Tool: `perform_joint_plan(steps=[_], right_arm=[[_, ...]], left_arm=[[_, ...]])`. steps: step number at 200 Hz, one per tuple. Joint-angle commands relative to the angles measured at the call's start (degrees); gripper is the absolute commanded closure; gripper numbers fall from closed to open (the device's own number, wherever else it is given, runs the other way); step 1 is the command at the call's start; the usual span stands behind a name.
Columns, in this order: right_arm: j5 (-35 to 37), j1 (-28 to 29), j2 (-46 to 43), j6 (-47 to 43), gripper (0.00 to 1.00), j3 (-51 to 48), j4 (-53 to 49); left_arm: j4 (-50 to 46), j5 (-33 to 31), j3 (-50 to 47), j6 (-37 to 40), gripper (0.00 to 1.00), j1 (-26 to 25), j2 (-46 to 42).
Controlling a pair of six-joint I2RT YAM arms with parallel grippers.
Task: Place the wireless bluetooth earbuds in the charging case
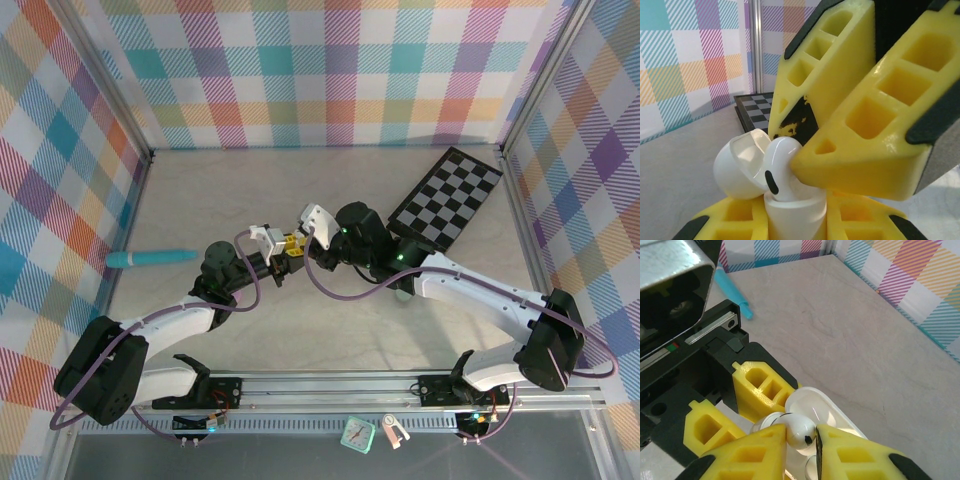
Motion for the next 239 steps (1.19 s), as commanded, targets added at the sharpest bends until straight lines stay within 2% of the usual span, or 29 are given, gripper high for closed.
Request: perform_joint_plan(steps=[1, 30, 64, 84, 107, 134, 171, 239], right_arm=[[-1.9, 0.4, -2.2, -0.1, 0.74, -0.9, -0.5], [-0.1, 0.4, -3.6, -0.3, 0.62, -1.1, 0.0], [0.3, 0.2, -6.7, 0.6, 0.61, -2.1, 1.8], [-1.1, -1.2, -9.0, 3.9, 0.58, -3.2, 3.6], [-4.0, -3.9, -10.5, 10.2, 0.49, -3.4, 4.5], [-5.5, -5.9, -8.0, 13.6, 0.34, 0.9, -1.1], [-6.4, -7.6, -1.0, 14.5, 0.27, 9.7, -12.1], [-11.1, -9.9, 6.9, 9.8, 0.25, 15.5, -18.9]], left_arm=[[4.6, -1.1, 0.9, -0.7, 0.86, -0.5, -0.5], [5.6, -0.1, 0.4, 0.3, 0.86, -0.5, 0.2], [8.5, 0.9, -0.9, 1.4, 0.85, -0.5, 1.0], [9.4, 2.0, -1.4, 3.4, 0.86, -0.5, 1.4], [11.1, 4.6, -2.0, 5.4, 0.85, -0.5, 2.4], [12.1, 7.5, -2.1, 8.0, 0.86, -0.5, 4.2], [16.7, 8.4, -3.7, 11.6, 0.86, -0.5, 5.9], [-5.9, 8.0, -2.2, 26.8, 0.85, -0.5, -2.3]])
